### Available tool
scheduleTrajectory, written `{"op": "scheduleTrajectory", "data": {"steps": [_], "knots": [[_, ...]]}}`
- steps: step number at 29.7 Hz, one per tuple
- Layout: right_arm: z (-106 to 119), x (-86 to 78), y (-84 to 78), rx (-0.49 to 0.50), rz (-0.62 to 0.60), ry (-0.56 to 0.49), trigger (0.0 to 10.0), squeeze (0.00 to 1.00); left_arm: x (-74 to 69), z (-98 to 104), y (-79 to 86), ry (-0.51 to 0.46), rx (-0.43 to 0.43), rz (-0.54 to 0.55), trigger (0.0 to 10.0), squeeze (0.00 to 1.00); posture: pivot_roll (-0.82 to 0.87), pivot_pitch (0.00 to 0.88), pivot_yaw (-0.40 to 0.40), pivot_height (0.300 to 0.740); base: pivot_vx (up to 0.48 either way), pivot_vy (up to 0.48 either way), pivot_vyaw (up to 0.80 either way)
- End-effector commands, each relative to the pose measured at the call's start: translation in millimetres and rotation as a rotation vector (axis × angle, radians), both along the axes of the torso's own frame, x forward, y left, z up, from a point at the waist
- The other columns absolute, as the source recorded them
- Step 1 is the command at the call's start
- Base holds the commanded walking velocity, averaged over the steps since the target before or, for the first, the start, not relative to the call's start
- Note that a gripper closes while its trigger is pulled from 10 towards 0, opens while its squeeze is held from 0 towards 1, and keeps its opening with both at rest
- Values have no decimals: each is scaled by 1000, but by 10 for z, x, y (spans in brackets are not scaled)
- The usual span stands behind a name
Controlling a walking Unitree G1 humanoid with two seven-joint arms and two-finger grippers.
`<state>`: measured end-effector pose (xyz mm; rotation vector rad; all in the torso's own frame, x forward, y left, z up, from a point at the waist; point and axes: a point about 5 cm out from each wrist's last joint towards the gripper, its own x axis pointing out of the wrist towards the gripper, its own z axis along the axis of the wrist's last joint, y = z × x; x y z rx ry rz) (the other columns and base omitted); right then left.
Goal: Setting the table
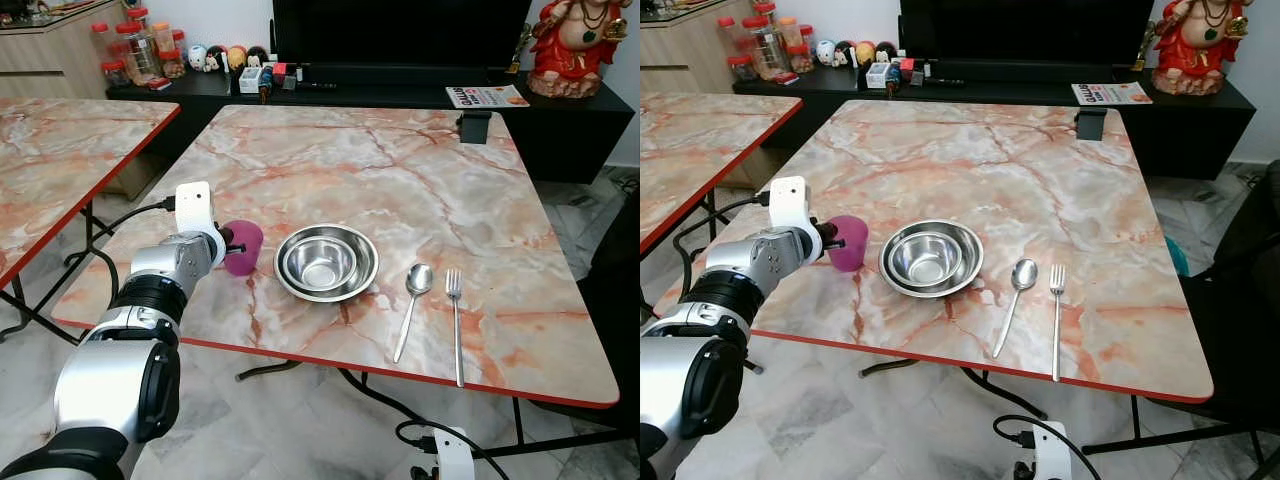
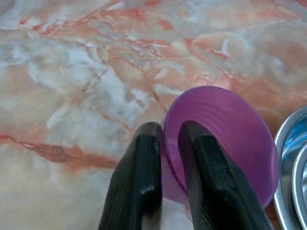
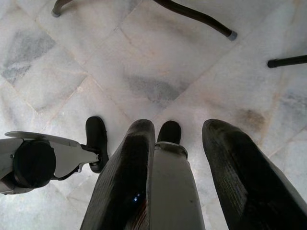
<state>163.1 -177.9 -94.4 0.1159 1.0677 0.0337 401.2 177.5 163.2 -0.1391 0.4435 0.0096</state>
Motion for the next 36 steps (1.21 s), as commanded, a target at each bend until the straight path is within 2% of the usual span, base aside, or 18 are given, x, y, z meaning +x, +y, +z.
{"op": "scheduleTrajectory", "data": {"steps": [1,6,11,16,20,23,24,25,26,27,28,29,30,32,33,34,35,36], "knots": [[14,34,7,6,-13,-10,10000,0,33,90,1,-26,1,2,10000,0,-55,0,24,740,0,0,0],[15,37,7,5,-9,-10,10000,0,61,230,87,-88,5,38,10000,0,-53,0,23,740,0,0,0],[15,38,8,4,-7,-10,10000,0,65,258,104,-96,10,42,10000,0,-53,0,23,740,0,0,0],[16,42,14,5,-3,-10,10000,0,52,565,320,-228,71,94,10000,0,-44,0,15,740,0,0,0],[16,41,15,6,-5,-10,10000,0,-10,820,439,-400,74,145,10000,0,-46,0,15,740,0,0,0],[13,35,17,8,-9,-9,10000,0,-172,1023,654,-563,156,248,10000,0,-39,0,13,740,0,0,0],[12,31,16,8,-8,-8,10000,0,-306,1075,833,-616,208,338,10000,0,-32,0,10,740,0,0,0],[10,29,19,8,-5,-7,10000,0,-458,1077,1045,-643,289,437,10000,0,-24,0,10,740,0,0,0],[10,29,19,8,-5,-7,10000,0,-458,1077,1045,-643,289,437,10000,0,-24,0,10,740,0,0,0],[10,28,21,8,-4,-7,10000,0,-529,1071,1139,-652,334,478,10000,0,-23,0,10,740,0,0,0],[10,28,24,9,-3,-8,10000,0,-698,1002,1370,-632,417,580,10000,0,-20,0,8,740,0,0,0],[10,29,26,10,-4,-8,10000,0,-810,935,1517,-608,447,649,10000,0,-9,0,3,740,0,0,0],[10,29,26,10,-4,-8,10000,0,-810,935,1517,-608,447,649,10000,0,-9,0,3,740,0,0,0],[10,29,31,11,-3,-8,10000,0,-1059,770,1837,-524,588,781,10000,0,1,0,-3,740,0,0,0],[10,31,36,13,-3,-9,10000,0,-1341,579,2144,-426,703,896,10000,0,1,0,-3,740,0,0,0],[10,31,36,13,-3,-9,10000,0,-1341,579,2144,-426,703,896,10000,0,1,0,-3,740,0,0,0],[9,30,42,15,0,-8,10000,0,-1607,370,2377,-296,818,970,10000,0,17,0,-9,740,0,0,0],[9,29,45,15,3,-8,10000,0,-1738,238,2471,-216,882,985,10000,0,18,0,-9,740,0,0,0]]}}
